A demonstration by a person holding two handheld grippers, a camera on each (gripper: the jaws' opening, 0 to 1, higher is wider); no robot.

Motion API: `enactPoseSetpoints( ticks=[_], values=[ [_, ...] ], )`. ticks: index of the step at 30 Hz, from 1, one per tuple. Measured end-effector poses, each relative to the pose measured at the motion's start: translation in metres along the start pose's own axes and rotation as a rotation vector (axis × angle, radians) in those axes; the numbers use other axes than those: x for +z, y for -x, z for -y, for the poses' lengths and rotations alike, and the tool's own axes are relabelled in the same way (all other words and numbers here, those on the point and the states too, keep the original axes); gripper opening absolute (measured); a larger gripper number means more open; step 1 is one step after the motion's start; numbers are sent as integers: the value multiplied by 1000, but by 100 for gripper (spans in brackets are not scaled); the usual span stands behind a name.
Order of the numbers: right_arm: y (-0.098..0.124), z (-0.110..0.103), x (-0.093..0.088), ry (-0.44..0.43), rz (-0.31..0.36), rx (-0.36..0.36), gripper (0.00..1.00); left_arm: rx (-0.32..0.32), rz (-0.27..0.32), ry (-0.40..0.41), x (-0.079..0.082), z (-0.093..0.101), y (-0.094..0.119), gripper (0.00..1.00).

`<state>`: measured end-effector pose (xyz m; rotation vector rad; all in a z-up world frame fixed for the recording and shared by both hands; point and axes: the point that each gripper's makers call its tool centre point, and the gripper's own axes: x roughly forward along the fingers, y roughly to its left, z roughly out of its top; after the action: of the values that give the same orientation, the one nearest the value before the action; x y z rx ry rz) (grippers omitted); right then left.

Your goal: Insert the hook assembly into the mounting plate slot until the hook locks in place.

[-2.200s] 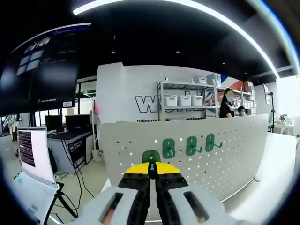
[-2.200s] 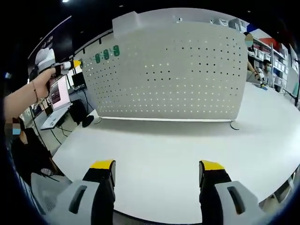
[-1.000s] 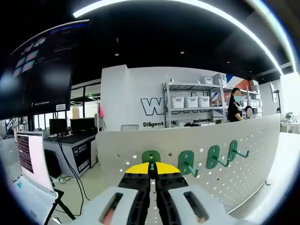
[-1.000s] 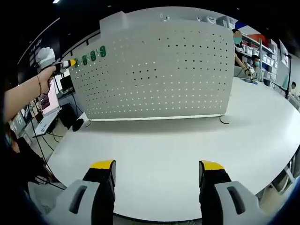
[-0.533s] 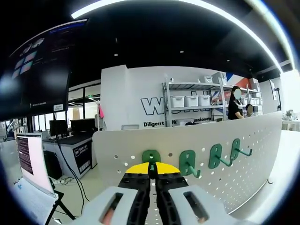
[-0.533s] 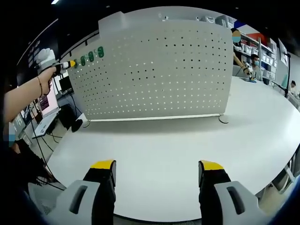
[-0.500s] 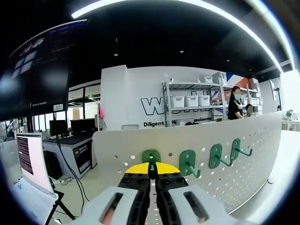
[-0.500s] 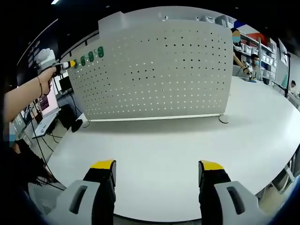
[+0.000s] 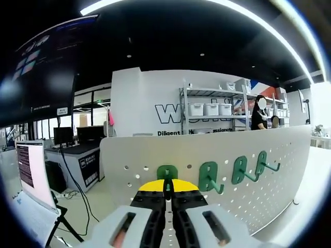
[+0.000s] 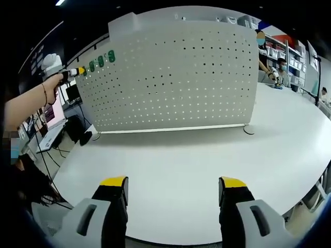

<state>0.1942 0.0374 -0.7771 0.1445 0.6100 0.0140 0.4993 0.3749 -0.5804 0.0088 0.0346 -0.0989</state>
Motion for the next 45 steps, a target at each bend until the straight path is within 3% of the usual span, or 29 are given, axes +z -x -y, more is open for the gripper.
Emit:
enactPoseSetpoints(
  ticks=[8,12,21,27,29,40,45],
  values=[
    [-1,-3,3,-3,10,14,68,-31,-50,32,0,3,1,4],
    [0,-3,6,-4,17,17,68,-45,-39,60,3,4,3,23],
    [4,1,15,-6,47,15,69,-84,-32,61,13,7,19,41],
    [5,-1,20,2,62,24,70,-121,-42,63,15,4,41,56],
    [5,-3,22,5,66,30,70,-157,-50,90,12,5,45,60],
    [11,-12,26,36,79,61,71,-200,-131,112,-6,1,84,75],
    [13,-16,29,44,88,73,72,-227,-166,172,-13,-2,104,80]
  ],
)
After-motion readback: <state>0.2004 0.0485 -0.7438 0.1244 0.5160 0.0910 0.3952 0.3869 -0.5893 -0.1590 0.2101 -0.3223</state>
